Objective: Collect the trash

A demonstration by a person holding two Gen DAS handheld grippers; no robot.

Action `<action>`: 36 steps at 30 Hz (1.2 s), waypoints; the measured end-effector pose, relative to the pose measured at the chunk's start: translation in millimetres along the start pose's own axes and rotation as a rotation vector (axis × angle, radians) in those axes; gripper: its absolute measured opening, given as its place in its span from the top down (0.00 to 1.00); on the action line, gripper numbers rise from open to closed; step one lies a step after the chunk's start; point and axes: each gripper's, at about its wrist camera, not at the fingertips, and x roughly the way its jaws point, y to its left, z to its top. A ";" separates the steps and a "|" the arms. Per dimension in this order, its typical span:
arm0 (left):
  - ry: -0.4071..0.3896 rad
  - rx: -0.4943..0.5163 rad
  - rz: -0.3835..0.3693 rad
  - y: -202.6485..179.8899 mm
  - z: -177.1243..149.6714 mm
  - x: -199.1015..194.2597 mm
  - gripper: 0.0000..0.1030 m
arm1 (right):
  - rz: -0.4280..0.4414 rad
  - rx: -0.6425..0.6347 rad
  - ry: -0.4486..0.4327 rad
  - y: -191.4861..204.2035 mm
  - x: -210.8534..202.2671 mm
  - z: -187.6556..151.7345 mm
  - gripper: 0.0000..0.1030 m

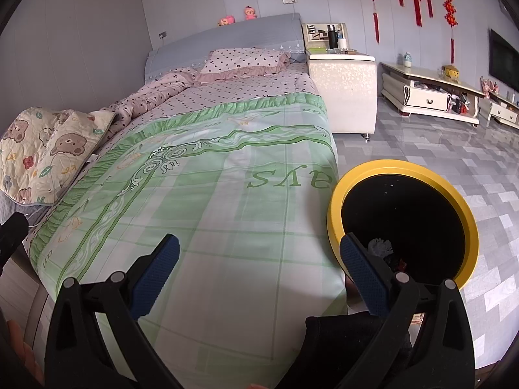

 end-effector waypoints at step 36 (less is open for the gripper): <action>-0.001 -0.019 0.005 1.8 2.2 -3.5 0.08 | -0.003 0.001 -0.003 1.5 0.3 -1.4 0.08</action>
